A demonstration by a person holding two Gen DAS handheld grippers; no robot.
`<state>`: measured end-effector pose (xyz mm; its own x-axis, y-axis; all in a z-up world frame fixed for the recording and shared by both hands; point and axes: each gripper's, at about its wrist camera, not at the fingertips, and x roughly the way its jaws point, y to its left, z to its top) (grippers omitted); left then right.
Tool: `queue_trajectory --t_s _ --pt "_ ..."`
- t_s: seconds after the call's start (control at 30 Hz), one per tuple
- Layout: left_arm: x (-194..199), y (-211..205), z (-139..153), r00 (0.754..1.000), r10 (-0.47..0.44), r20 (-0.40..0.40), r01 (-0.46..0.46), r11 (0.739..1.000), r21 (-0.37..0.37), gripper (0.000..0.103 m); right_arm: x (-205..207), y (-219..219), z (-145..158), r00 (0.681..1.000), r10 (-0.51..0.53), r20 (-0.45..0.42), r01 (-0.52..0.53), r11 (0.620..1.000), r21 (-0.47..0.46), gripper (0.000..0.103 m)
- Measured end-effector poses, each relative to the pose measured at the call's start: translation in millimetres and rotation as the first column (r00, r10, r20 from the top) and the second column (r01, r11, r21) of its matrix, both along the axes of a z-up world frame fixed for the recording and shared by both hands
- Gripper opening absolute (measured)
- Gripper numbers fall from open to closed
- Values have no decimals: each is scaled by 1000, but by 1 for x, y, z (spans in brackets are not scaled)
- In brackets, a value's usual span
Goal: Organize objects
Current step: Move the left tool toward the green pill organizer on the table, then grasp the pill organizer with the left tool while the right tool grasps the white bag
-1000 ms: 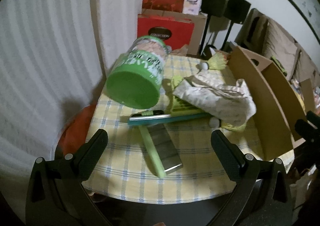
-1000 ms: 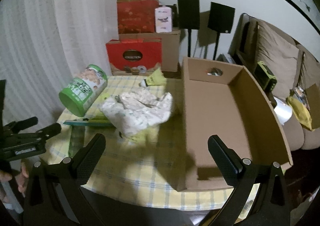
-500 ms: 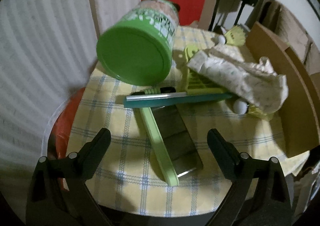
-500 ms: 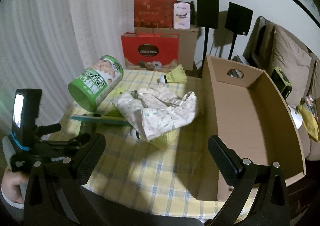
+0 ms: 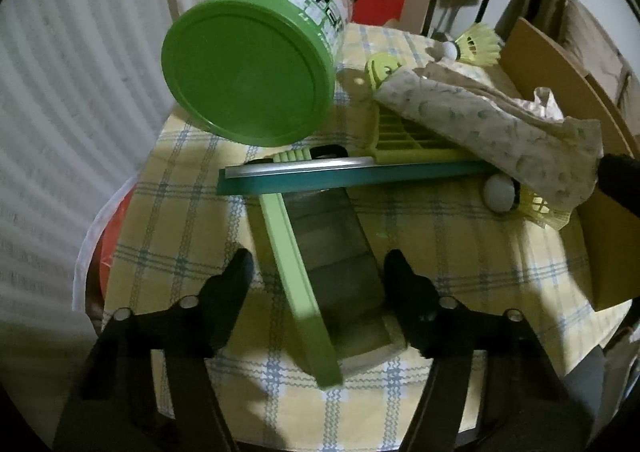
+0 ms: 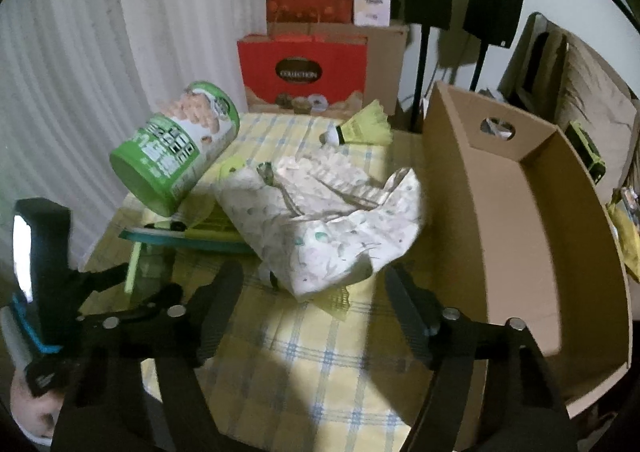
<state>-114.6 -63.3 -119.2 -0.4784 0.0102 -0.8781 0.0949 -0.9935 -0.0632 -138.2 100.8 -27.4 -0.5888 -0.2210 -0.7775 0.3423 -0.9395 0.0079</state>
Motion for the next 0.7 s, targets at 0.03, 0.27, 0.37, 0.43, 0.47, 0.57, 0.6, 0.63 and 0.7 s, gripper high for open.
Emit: queue_trajectory --t_s 0.03,0.27,0.37,0.43,0.47,0.57,0.6,0.63,0.7 --pt "0 0 1 1000 -3 -1 3 1000 2 53 -4 -2 -4 1000 2 14 -2 1000 -1 65" --pt "1 -5 5 1000 2 -9 -2 999 38 43 -17 -4 -20 997 7 79 -7 1000 1 15" --pt "3 -8 8 1000 3 -13 -2 999 51 41 -14 -3 -16 998 17 52 -17 1000 -8 10" --pt "5 -10 10 1000 2 -17 -1 998 63 41 -11 -2 -11 1000 22 21 -22 1000 -15 8" --pt "7 -12 12 1000 1 -20 0 998 70 40 -9 -1 -8 1000 24 10 -24 999 -22 7" --pt "13 -15 17 999 6 -32 -4 997 77 40 -3 2 5 999 25 -34 -26 999 -47 6" --pt "15 -17 18 999 10 -36 -7 996 84 40 -2 3 9 999 24 -47 -27 998 -57 5" --pt "18 -19 20 999 16 -38 -12 995 94 40 0 5 15 998 24 -63 -28 997 -70 5" --pt "23 -24 23 999 25 -44 -20 993 119 40 4 6 27 995 27 -96 -35 995 -88 4"
